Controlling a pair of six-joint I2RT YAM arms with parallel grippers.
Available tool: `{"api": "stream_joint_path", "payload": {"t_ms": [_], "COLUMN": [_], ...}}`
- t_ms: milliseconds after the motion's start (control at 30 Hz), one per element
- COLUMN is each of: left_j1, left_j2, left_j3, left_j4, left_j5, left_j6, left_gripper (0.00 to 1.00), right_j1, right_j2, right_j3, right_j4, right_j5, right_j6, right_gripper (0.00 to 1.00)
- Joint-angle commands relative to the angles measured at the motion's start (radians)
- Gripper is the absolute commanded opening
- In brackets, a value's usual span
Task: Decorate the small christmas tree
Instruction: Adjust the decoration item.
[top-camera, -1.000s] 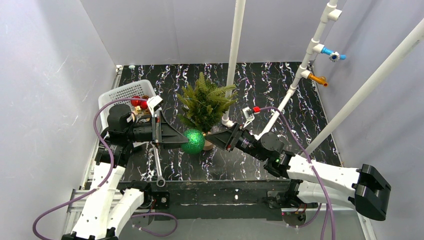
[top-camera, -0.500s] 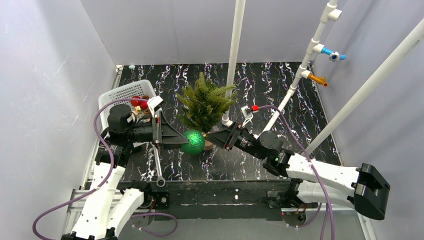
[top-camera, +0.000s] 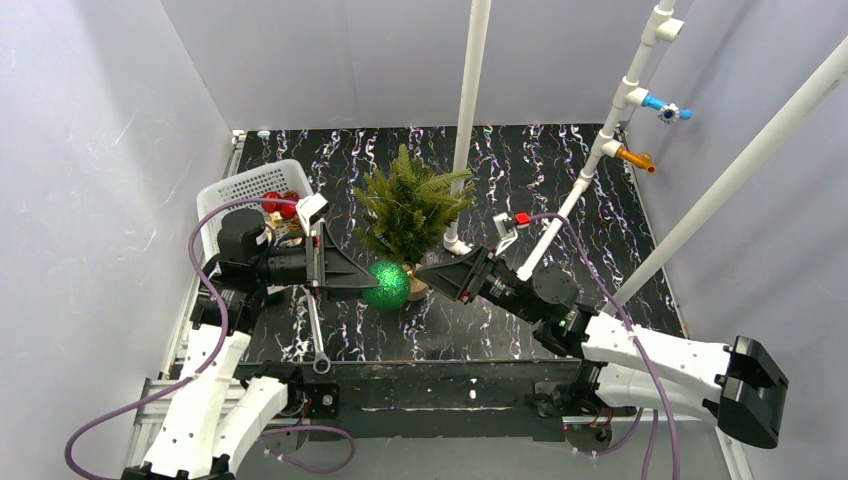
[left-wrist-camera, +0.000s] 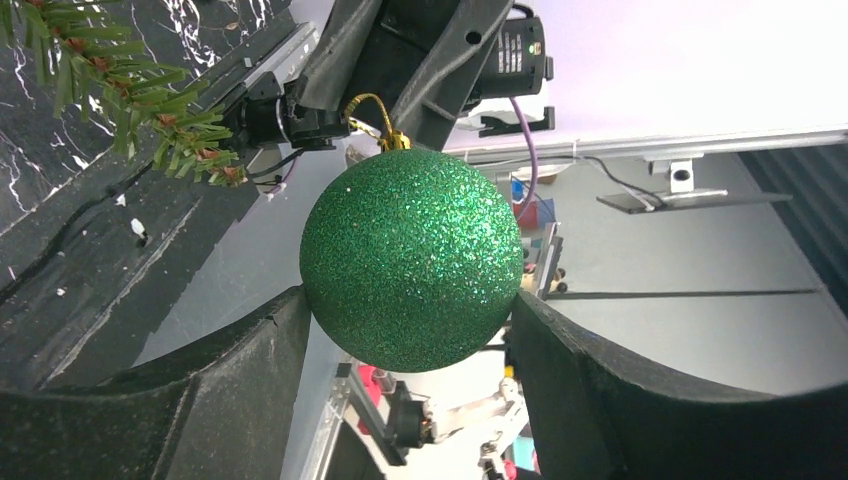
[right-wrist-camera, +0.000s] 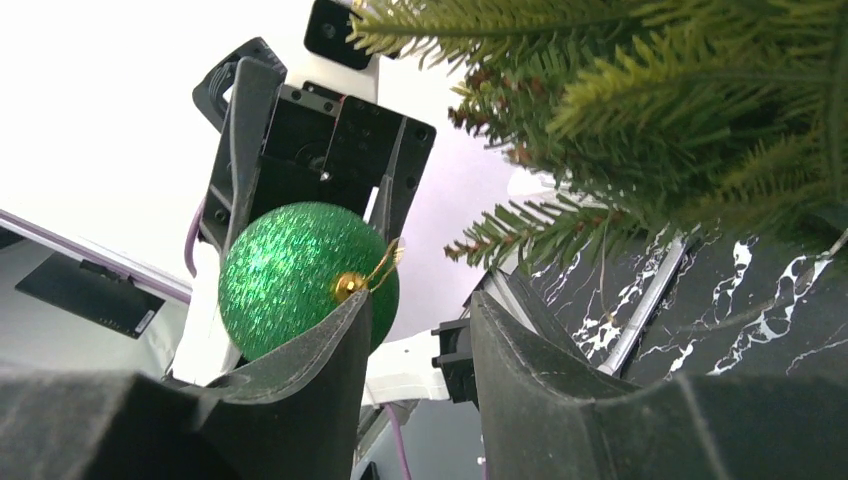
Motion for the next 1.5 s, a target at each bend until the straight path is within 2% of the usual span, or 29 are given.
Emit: {"api": "stream_joint_path", "payload": {"t_ms": [0, 233, 400, 567, 700, 833, 1000, 1200, 1467], "left_j1": [-0.005, -0.006, -0.007, -0.008, -0.008, -0.007, -0.008, -0.008, -0.007], "left_j2": [0.022, 0.01, -0.032, -0.074, -0.082, -0.092, -0.114, -0.144, -0.111], "left_j3": [0.022, 0.033, 0.036, 0.029, 0.054, 0.09, 0.093, 0.027, 0.115], "left_j4": [0.0, -0.076, -0.19, -0.226, -0.226, -0.236, -0.239, -0.025, -0.021], "left_j5": [-0.011, -0.181, -0.264, -0.333, -0.344, -0.329, -0.309, -0.263, -0.239], "left_j6": [-0.081, -0.214, -0.265, -0.344, -0.388, -0.411, -0.439, -0.583, -0.634], "left_gripper": [0.37, 0.37, 0.37, 0.37, 0.37, 0.37, 0.37, 0.36, 0.35], "right_j1": [-0.001, -0.001, -0.001, 0.002, 0.011, 0.017, 0.018, 0.018, 0.016], "right_j2": [-0.062, -0.155, -0.225, -0.209, -0.165, -0.146, -0.12, -0.062, -0.053], "right_j3": [-0.048, -0.12, -0.065, 0.008, 0.023, -0.01, -0.007, -0.016, -0.026], "right_j4": [0.071, 0.019, -0.161, -0.224, -0.17, -0.062, -0.07, 0.053, 0.133], "right_j5": [-0.008, 0.037, 0.065, -0.034, -0.086, -0.057, -0.035, -0.058, 0.005], "right_j6": [-0.02, -0.037, -0.06, -0.166, -0.193, -0.148, -0.061, 0.078, 0.097], "right_gripper": [0.5, 0.5, 0.51, 0.51, 0.52, 0.52, 0.53, 0.54, 0.55]}}
